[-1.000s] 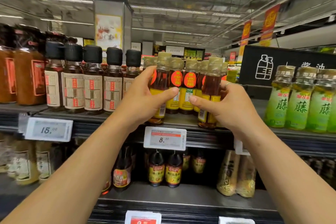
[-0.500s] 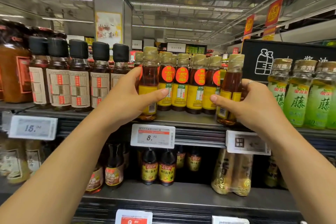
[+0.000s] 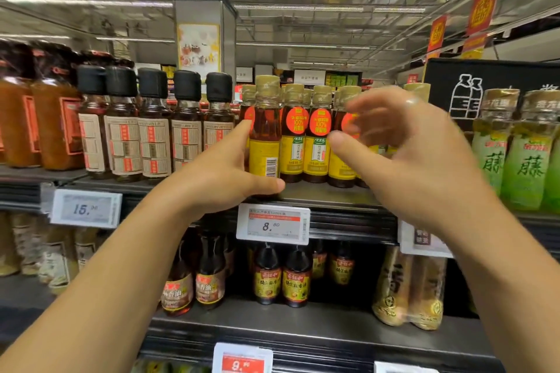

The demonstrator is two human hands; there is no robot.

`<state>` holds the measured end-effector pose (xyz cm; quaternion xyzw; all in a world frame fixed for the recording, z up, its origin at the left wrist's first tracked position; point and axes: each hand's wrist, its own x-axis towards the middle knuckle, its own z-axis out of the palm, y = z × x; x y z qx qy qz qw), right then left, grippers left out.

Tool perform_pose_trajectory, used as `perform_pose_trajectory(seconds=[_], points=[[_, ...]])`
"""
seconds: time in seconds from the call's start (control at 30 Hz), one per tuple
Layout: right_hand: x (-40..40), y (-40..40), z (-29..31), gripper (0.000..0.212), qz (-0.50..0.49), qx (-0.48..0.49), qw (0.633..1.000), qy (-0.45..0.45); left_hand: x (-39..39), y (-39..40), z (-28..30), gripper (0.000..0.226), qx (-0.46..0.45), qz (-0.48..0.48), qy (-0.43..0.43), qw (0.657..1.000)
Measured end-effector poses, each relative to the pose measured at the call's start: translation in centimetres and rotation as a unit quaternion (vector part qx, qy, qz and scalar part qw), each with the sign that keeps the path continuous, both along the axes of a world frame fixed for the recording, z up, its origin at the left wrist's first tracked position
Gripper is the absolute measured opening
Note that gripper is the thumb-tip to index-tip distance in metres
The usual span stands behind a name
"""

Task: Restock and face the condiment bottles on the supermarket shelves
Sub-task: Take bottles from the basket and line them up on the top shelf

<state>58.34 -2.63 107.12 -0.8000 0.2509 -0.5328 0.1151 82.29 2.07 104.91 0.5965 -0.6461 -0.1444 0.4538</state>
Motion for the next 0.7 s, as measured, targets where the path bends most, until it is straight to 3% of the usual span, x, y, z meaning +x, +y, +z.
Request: perform_pose_trajectory(seconds=[0.13, 0.2, 0.27, 0.37, 0.47, 0.7], points=[[4.8, -1.1, 3.0, 0.061, 0.042, -0.009, 0.996, 0.078, -0.1, 0.1, 0.1, 0.07, 0.0, -0.009, 0.001, 1.0], [6.4, -1.7, 4.0, 0.066, 0.042, -0.024, 0.992, 0.119, -0.2, 0.1, 0.3, 0.081, 0.012, -0.003, -0.003, 1.0], [7.2, -2.2, 4.6, 0.055, 0.038, -0.04, 0.99, 0.127, -0.2, 0.2, 0.6, 0.093, 0.026, 0.012, -0.016, 0.999], [7.3, -2.6, 4.9, 0.033, 0.055, -0.034, 0.991, 0.117, -0.3, 0.4, 1.0, 0.091, 0.039, 0.002, -0.036, 0.999], [7.6, -2.9, 5.2, 0.028, 0.061, -0.037, 0.99, 0.123, -0.6, 0.4, 1.1, 0.092, 0.046, 0.019, -0.038, 0.998], [9.3, -3.0, 6.6, 0.038, 0.028, -0.062, 0.98, 0.186, -1.5, 0.6, -0.4, 0.05, -0.027, 0.128, -0.065, 0.989]])
